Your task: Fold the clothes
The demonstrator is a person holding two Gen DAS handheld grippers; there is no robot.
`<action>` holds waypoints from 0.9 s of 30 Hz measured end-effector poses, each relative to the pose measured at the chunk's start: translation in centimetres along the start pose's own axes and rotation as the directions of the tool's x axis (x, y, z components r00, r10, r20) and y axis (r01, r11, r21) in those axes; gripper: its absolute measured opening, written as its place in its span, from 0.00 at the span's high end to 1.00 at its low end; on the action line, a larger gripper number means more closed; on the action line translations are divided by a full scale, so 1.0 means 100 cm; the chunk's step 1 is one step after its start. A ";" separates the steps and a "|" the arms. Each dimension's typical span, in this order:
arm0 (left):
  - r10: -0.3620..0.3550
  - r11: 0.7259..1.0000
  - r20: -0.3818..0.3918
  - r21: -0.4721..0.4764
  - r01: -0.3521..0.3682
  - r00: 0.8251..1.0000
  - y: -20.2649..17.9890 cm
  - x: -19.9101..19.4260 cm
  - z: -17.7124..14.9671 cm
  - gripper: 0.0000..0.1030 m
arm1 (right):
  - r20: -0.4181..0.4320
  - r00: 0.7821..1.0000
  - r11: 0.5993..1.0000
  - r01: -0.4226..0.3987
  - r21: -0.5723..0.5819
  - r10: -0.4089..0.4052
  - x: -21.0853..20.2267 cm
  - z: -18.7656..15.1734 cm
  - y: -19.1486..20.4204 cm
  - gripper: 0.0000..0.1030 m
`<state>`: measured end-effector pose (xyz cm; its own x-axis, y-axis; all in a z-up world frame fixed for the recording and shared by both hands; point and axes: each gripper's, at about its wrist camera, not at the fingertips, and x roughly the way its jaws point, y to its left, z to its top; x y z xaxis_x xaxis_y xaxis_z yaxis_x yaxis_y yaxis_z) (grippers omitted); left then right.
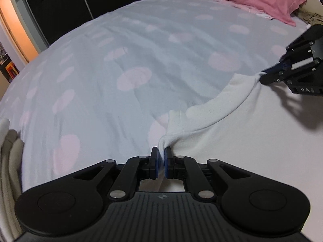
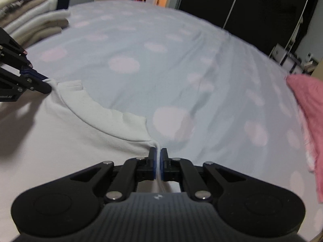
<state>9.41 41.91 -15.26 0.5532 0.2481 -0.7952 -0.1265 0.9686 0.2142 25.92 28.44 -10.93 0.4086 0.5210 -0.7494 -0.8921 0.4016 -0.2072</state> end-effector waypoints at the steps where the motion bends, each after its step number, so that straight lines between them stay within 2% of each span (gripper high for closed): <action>1: 0.003 1.000 0.002 -0.007 -0.003 1.000 -0.001 0.003 -0.002 0.96 | -0.007 1.000 1.000 -0.001 0.002 0.001 0.004 -0.003 0.002 0.96; 3: 0.010 1.000 -0.006 -0.010 -0.010 1.000 -0.003 0.002 -0.002 0.96 | -0.016 1.000 1.000 -0.004 0.011 0.004 0.009 -0.007 0.004 0.95; 5: 0.025 1.000 -0.014 -0.015 -0.025 1.000 -0.003 -0.005 0.001 0.89 | -0.024 1.000 0.999 -0.008 0.037 0.009 0.008 -0.006 0.002 0.92; 6: 0.033 0.999 -0.018 -0.022 -0.034 0.999 -0.003 -0.010 0.004 0.80 | -0.031 0.999 0.999 -0.008 0.054 0.010 0.005 -0.005 0.001 0.91; 8: 0.058 0.997 0.000 -0.043 -0.058 0.998 0.000 -0.027 0.005 0.78 | -0.029 1.000 0.996 -0.009 0.089 0.012 -0.009 -0.001 -0.005 0.73; 12: 0.073 0.993 0.015 -0.093 -0.071 0.997 0.013 -0.081 -0.011 0.74 | 0.005 1.000 0.990 0.001 0.138 -0.002 -0.063 -0.008 -0.024 0.60; 15: 0.076 0.991 -0.001 -0.112 -0.076 0.997 0.017 -0.122 -0.029 0.69 | 0.010 1.000 0.980 0.008 0.198 -0.010 -0.113 -0.032 -0.042 0.52; 17: 0.086 0.989 -0.013 -0.116 -0.087 0.996 0.018 -0.150 -0.042 0.66 | 0.000 0.999 0.969 0.038 0.242 -0.039 -0.145 -0.054 -0.053 0.42; 21: 0.119 0.985 -0.018 -0.125 -0.120 0.993 0.011 -0.205 -0.074 0.56 | -0.057 0.996 0.933 0.090 0.350 -0.074 -0.205 -0.107 -0.070 0.41; 25: 0.135 0.973 -0.039 -0.184 -0.140 0.990 0.009 -0.239 -0.103 0.56 | -0.140 0.989 0.865 0.107 0.491 -0.043 -0.242 -0.167 -0.075 0.42; 27: 0.138 0.965 -0.039 -0.218 -0.143 0.990 0.007 -0.250 -0.118 0.56 | -0.168 0.986 0.831 0.107 0.546 -0.016 -0.253 -0.196 -0.071 0.47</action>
<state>-14.23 36.59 -1.93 0.4978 0.3797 -0.7797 -0.3806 0.9035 0.1969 18.16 -2.34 -2.86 0.3846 0.3804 -0.8411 -0.5926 0.8003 0.0909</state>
